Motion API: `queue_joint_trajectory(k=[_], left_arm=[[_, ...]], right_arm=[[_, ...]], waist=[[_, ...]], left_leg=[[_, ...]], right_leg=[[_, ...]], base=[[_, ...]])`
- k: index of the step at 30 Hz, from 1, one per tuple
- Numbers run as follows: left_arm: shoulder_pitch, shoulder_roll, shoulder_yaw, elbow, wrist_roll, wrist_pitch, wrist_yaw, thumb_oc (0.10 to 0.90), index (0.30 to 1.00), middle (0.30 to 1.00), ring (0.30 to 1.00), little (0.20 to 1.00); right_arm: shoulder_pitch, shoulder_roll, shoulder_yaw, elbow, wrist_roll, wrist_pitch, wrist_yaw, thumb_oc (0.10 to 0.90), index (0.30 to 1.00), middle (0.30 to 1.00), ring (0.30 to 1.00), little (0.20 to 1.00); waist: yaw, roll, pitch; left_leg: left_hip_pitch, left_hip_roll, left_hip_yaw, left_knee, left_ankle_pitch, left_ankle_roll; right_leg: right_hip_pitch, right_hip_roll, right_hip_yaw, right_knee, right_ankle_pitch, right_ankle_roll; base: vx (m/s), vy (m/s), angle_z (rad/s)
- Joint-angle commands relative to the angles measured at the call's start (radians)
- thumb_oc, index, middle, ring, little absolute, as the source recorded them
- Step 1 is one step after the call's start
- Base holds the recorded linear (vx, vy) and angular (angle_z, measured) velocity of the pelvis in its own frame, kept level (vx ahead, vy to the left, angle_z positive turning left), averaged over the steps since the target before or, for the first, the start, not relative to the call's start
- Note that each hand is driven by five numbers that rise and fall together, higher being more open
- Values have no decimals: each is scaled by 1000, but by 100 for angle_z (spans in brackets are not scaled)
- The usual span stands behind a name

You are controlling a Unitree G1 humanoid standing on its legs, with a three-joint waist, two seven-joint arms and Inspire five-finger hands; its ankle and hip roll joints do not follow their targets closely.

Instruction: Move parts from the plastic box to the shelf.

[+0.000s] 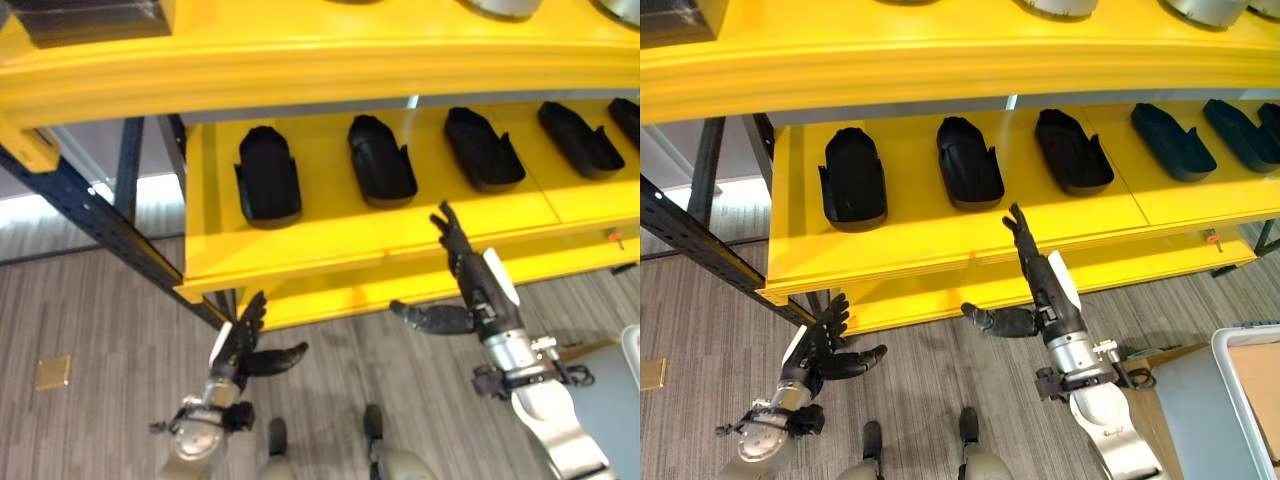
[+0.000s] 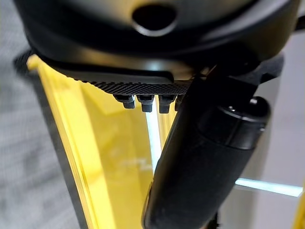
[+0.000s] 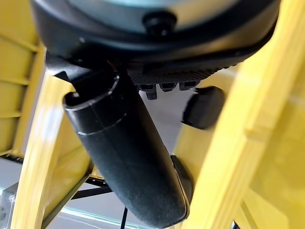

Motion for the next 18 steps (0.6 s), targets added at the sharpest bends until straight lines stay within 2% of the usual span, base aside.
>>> queue_joint_trajectory(k=[1, 4, 12, 18], left_arm=[[-64, 49, -17, -42, -109, -94, -82, 900, 1000, 1000, 1000, 1000], [-27, 37, -29, -31, -198, -77, -116, 900, 1000, 1000, 1000, 1000], [-48, 22, -73, 18, -169, -63, -120, 900, 1000, 1000, 1000, 1000], [-51, 18, -68, 19, -165, -62, -116, 900, 1000, 1000, 1000, 1000]], right_arm=[[-33, -2, -24, -19, 165, -80, 41, 900, 1000, 1000, 1000, 1000], [7, 9, 26, 18, 281, -53, 104, 900, 1000, 1000, 1000, 1000], [-18, 41, 81, 83, 344, -28, 108, 900, 1000, 1000, 1000, 1000], [-13, 47, 85, 89, 356, -24, 112, 900, 1000, 1000, 1000, 1000]], waist=[[-3, 9, -119], [3, 20, -149], [7, 23, -185], [6, 21, -199]], left_leg=[[-25, -23, -2, -3, 10, 42], [-12, -25, -15, -3, 9, 41], [21, -28, -18, -3, -3, 45], [34, -28, -17, -3, -12, 46]], right_leg=[[13, -3, -45, 41, -114, 37], [38, -5, -51, 38, -117, 37], [66, -12, -44, 40, -125, 40], [80, -16, -43, 35, -125, 42]], base=[[-22, -20, 29], [-8, -12, 15], [4, 2, 1], [5, 1, 0]])
